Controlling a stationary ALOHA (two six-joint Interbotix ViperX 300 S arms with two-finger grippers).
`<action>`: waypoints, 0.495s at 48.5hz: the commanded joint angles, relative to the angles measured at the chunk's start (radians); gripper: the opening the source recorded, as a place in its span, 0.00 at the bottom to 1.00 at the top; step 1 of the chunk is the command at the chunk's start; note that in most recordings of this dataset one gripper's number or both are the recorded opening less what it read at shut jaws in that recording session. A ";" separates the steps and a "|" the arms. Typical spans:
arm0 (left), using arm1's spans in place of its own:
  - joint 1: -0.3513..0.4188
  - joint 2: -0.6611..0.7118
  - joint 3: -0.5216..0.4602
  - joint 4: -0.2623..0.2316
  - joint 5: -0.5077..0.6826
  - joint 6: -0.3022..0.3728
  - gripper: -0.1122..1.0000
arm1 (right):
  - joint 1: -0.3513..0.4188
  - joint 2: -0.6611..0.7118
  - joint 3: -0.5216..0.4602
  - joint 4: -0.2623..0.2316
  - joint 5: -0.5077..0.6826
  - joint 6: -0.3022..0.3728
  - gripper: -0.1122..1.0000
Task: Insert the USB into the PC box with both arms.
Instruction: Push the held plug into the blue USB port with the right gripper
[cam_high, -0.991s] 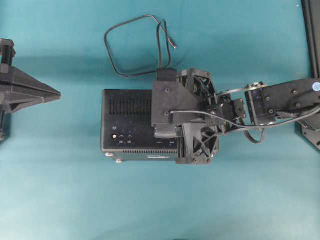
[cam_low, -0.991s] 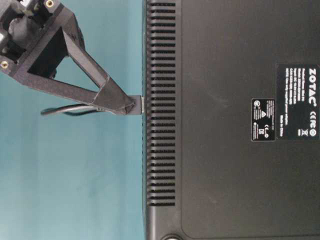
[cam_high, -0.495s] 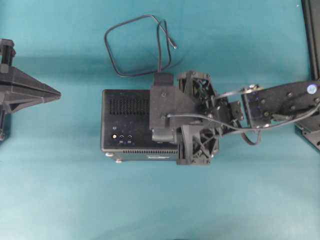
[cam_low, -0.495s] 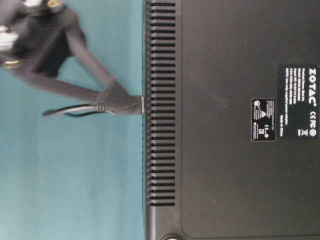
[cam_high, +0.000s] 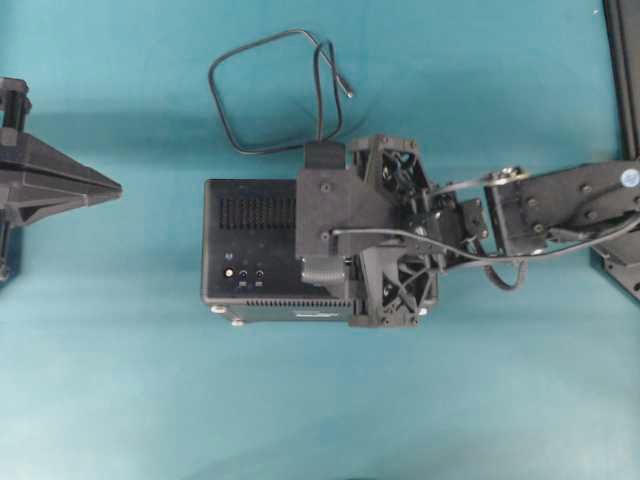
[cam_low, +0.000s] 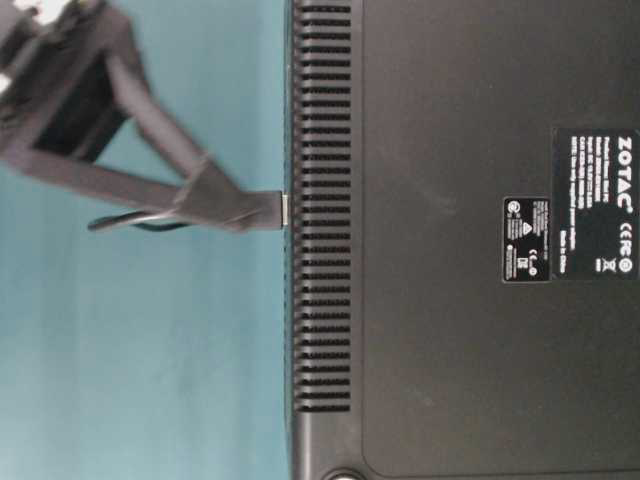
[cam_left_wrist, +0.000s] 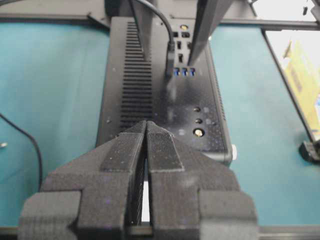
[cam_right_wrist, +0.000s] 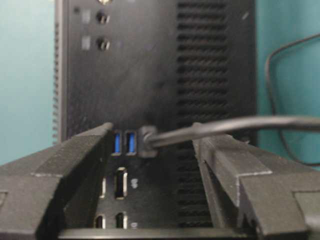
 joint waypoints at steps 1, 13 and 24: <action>-0.002 0.005 -0.026 0.003 -0.009 -0.002 0.10 | 0.003 -0.034 -0.041 -0.009 0.011 0.008 0.72; -0.002 0.005 -0.026 0.003 -0.011 -0.002 0.10 | 0.005 -0.038 -0.044 -0.011 0.037 0.008 0.54; -0.002 0.005 -0.025 0.003 -0.011 -0.002 0.10 | 0.005 -0.037 -0.028 -0.009 0.029 0.009 0.22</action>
